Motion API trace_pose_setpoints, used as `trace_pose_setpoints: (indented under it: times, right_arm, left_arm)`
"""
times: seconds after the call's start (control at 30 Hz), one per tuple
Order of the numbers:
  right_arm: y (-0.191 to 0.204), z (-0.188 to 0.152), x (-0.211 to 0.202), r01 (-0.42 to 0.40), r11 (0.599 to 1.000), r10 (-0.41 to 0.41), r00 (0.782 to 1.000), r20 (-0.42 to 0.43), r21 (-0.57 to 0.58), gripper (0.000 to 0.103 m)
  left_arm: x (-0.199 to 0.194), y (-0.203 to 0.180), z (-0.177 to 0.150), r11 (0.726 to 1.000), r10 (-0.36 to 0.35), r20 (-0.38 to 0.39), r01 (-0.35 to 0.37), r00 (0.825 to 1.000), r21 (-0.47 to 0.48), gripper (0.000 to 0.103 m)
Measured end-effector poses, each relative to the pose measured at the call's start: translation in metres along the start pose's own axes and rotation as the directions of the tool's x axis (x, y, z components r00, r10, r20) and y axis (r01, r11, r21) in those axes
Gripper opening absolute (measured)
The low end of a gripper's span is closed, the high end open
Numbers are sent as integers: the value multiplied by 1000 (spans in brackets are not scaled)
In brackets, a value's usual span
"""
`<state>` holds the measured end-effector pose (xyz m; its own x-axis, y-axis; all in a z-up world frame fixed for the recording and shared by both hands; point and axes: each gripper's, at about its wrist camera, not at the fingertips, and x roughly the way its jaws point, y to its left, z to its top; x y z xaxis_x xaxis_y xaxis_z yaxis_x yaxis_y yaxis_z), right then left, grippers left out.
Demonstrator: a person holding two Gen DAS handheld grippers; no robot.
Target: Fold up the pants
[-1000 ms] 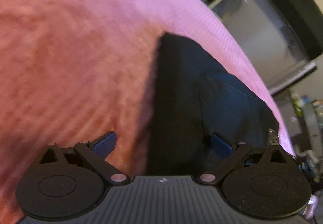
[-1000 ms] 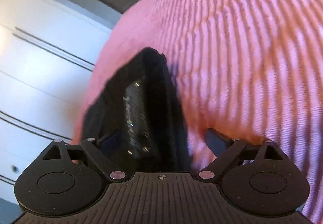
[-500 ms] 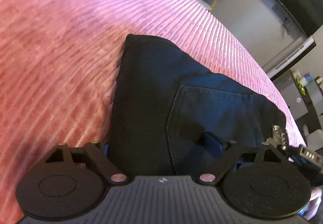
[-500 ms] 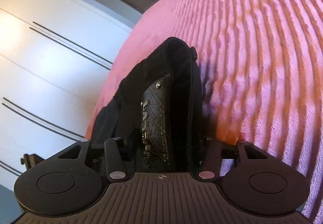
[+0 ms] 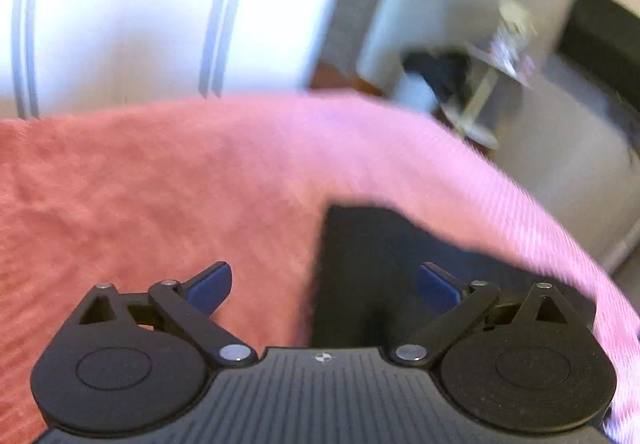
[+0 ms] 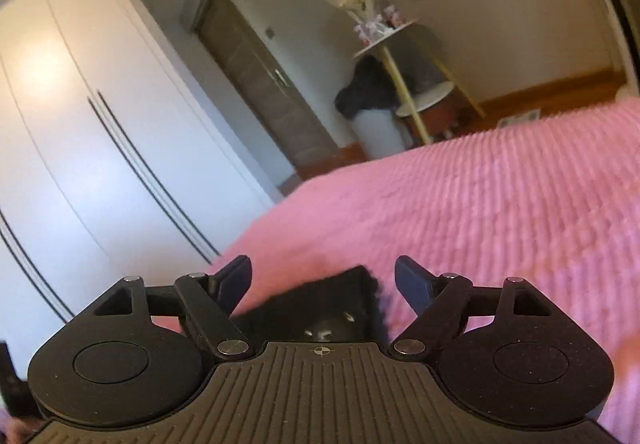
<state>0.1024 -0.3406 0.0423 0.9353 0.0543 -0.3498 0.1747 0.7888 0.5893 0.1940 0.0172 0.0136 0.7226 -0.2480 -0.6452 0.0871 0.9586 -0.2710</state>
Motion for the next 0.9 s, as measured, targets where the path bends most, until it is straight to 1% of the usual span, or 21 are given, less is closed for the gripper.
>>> trace_pose_setpoints:
  times: [0.03, 0.1, 0.13, 0.2, 0.27, 0.3, 0.33, 0.37, 0.4, 0.43, 0.47, 0.53, 0.57, 0.63, 0.67, 0.73, 0.77, 0.8, 0.83, 0.87, 0.9]
  right_arm:
    - [5, -3, 3, -20, 1000, 20, 999, -38, 20, 81]
    - [21, -13, 11, -108, 994, 109, 988, -112, 11, 74]
    - [33, -21, 14, -161, 987, 155, 975, -159, -25, 69]
    - [55, -38, 19, -240, 965, 207, 945, -251, -108, 66]
    - [71, -62, 24, -293, 944, 224, 909, -352, -154, 57]
    - [76, -72, 27, -302, 940, 217, 890, -401, -162, 55]
    - [79, -81, 29, -292, 941, 195, 881, -431, -172, 52]
    - [81, -90, 29, -274, 942, 164, 879, -448, -193, 49]
    - [82, -96, 27, -265, 939, 147, 886, -440, -220, 46]
    - [81, -97, 25, -256, 935, 134, 896, -424, -245, 39]
    - [79, -97, 24, -237, 940, 118, 901, -417, -246, 31]
    - [71, -92, 16, -202, 961, 111, 906, -409, -189, 29]
    - [66, -88, 12, -183, 969, 104, 912, -397, -167, 20]
    - [59, -85, 5, -140, 980, 75, 916, -395, -138, 9]
    - [54, -84, 10, -133, 983, 74, 916, -394, -125, 8]
    - [51, -86, 4, -134, 983, 74, 917, -392, -129, 8]
    - [51, -88, -3, -136, 979, 68, 918, -391, -148, 8]
    - [48, -89, -16, -119, 976, 43, 925, -378, -181, 10]
    - [44, -89, -18, -75, 974, -6, 933, -359, -211, 22]
    - [36, -83, -13, -55, 977, -22, 935, -355, -206, 27]
    - [23, -82, -12, -64, 988, 8, 932, -362, -142, 18]
  left_arm:
    - [-1, -6, -7, 1000, 6, -35, -5, 999, 23, 99]
    - [-6, -15, -23, 998, 27, -66, -23, 997, 61, 99]
    - [-11, -17, -31, 997, 24, -67, -19, 997, 71, 99]
    - [-20, -18, -49, 997, 6, -85, 1, 996, 80, 99]
    - [-22, -17, -61, 995, -2, -126, 15, 992, 103, 99]
    - [-19, -15, -65, 995, 12, -158, 4, 987, 102, 99]
    - [-15, -10, -66, 997, 24, -186, -11, 982, 73, 99]
    - [-14, -1, -64, 1000, 17, -197, -13, 980, 24, 99]
    - [-13, 7, -63, 1000, 11, -201, -15, 979, -16, 99]
    - [-12, 11, -63, 999, 16, -211, -22, 977, -25, 99]
    - [-11, 15, -66, 999, 18, -222, -24, 975, -24, 99]
    - [-10, 24, -68, 997, -10, -236, -8, 972, -72, 99]
    - [-11, 26, -68, 997, -14, -234, -5, 972, -79, 99]
    - [-12, 28, -68, 996, -17, -237, -4, 971, -90, 99]
    - [-15, 26, -69, 996, -16, -234, -5, 972, -88, 99]
    - [-15, 21, -66, 997, -6, -232, -13, 973, -79, 99]
    - [-15, 22, -66, 997, -6, -233, -13, 973, -81, 99]
    - [-14, 22, -67, 996, -9, -235, -12, 972, -88, 99]
    - [-13, 24, -68, 995, -14, -238, -10, 971, -99, 99]
    - [-13, 26, -68, 994, -23, -241, -4, 970, -113, 99]
    - [-14, 26, -68, 993, -24, -240, -4, 970, -116, 99]
